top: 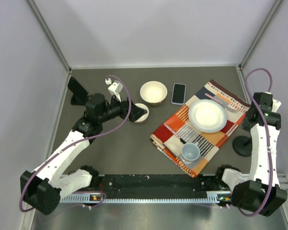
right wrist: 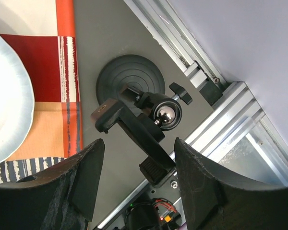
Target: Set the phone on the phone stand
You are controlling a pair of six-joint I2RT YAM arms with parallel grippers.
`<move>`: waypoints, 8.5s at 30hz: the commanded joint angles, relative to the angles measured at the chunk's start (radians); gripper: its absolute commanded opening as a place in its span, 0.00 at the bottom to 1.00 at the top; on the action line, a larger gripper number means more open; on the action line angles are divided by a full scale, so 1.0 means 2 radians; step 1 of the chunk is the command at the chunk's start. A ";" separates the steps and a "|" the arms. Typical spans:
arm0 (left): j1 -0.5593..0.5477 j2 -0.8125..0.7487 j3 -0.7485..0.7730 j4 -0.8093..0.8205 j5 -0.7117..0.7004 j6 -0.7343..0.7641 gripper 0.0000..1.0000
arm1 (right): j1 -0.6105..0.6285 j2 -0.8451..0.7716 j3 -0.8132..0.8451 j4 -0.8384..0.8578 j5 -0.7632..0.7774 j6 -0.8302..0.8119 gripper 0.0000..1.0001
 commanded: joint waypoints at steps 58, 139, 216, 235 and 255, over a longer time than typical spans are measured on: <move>-0.009 0.016 0.013 -0.023 -0.049 0.037 0.95 | 0.098 -0.029 0.203 0.113 0.057 -0.161 0.00; 0.107 -0.261 -0.008 -0.276 -0.023 0.020 0.89 | 0.688 0.237 0.056 0.405 -0.416 -0.377 0.00; 0.107 -0.274 0.001 -0.316 -0.075 0.030 0.98 | 0.318 0.690 0.456 0.208 -0.099 0.044 0.89; 0.107 -0.274 -0.008 -0.299 -0.056 0.011 0.98 | 0.292 0.786 0.564 0.024 -0.195 0.091 0.87; 0.107 -0.274 -0.002 -0.303 -0.052 0.008 0.98 | 0.307 0.830 0.669 -0.052 -0.126 0.060 0.37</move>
